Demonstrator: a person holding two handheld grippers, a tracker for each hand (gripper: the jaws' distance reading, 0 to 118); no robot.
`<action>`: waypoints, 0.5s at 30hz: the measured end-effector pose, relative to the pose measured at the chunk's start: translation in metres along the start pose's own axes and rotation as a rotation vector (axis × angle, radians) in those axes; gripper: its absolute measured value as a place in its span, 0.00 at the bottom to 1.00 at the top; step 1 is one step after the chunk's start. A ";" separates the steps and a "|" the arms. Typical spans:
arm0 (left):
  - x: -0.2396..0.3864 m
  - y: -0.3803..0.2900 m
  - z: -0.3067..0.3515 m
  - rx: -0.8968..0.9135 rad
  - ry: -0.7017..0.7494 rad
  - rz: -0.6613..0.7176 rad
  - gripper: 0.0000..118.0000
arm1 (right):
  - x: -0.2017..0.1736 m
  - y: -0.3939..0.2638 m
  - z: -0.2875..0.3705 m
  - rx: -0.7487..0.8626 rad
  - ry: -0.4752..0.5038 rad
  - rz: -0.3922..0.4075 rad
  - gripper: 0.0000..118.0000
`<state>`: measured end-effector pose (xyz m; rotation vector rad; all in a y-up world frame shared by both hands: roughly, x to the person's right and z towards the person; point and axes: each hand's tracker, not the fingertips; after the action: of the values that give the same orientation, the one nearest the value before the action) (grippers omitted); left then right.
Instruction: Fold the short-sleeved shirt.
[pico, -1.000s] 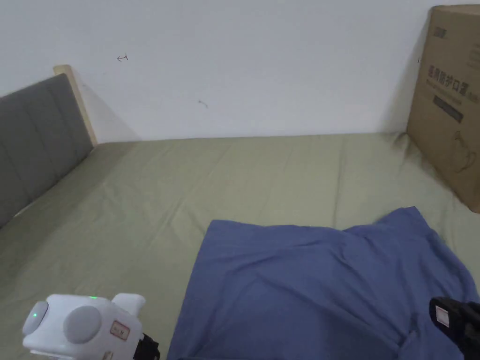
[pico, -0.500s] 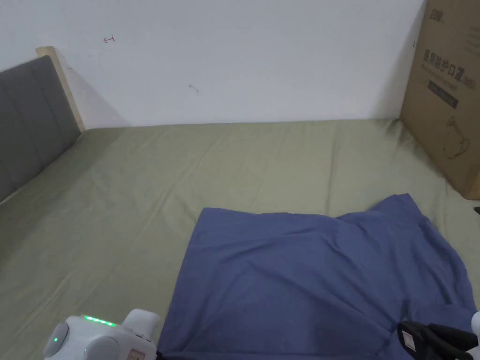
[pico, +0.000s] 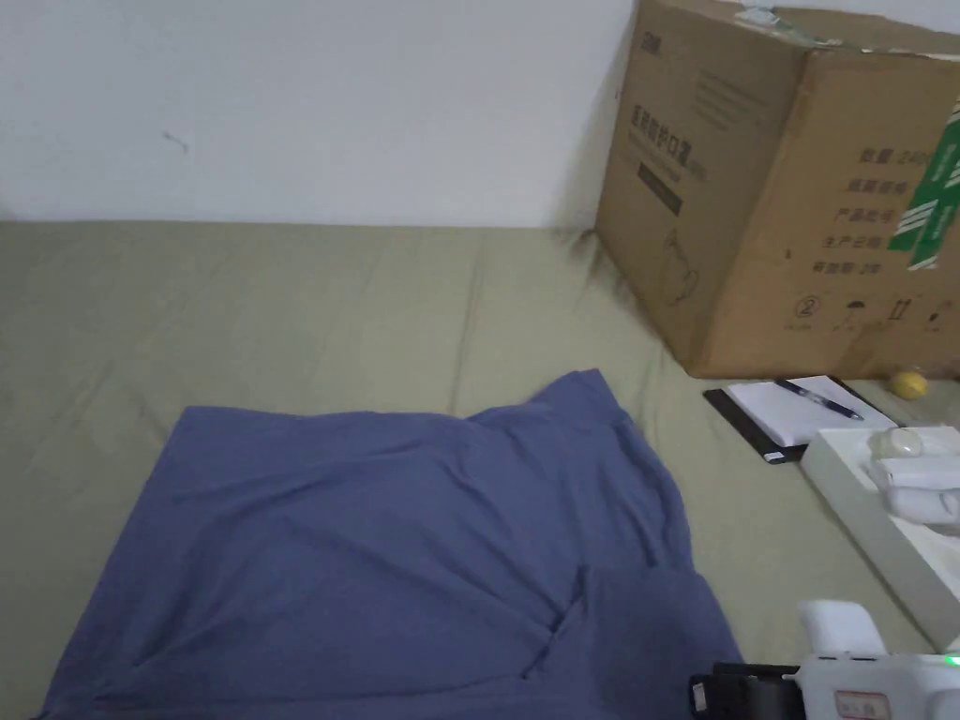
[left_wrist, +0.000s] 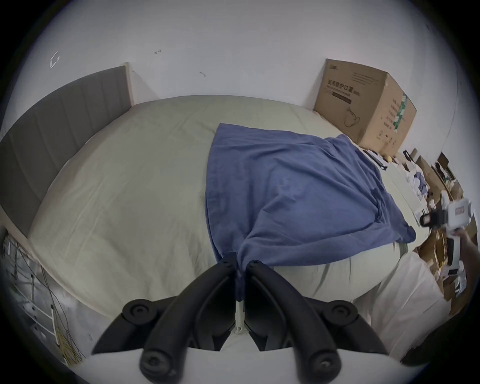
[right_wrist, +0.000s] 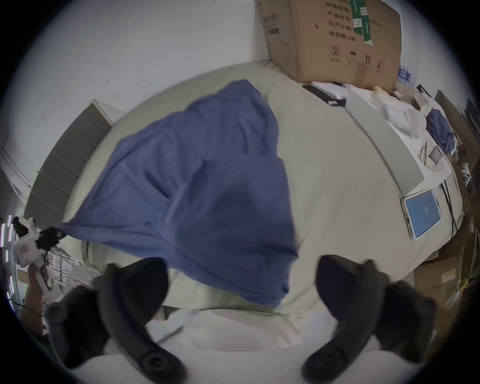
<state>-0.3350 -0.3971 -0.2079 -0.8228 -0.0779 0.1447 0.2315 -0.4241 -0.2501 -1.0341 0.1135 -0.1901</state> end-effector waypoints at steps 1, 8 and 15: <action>0.000 0.000 0.000 0.003 -0.002 0.014 0.02 | 0.002 0.002 -0.003 -0.041 -0.050 0.012 0.91; 0.000 0.002 -0.004 -0.009 0.058 -0.008 0.02 | -0.005 -0.012 -0.040 -0.227 -0.065 0.115 0.10; 0.002 -0.002 0.000 -0.023 0.063 0.010 0.02 | -0.005 -0.010 -0.003 -0.144 -0.040 0.097 0.09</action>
<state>-0.3327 -0.3983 -0.2070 -0.8499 -0.0160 0.1272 0.2247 -0.4307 -0.2430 -1.1728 0.1426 -0.0734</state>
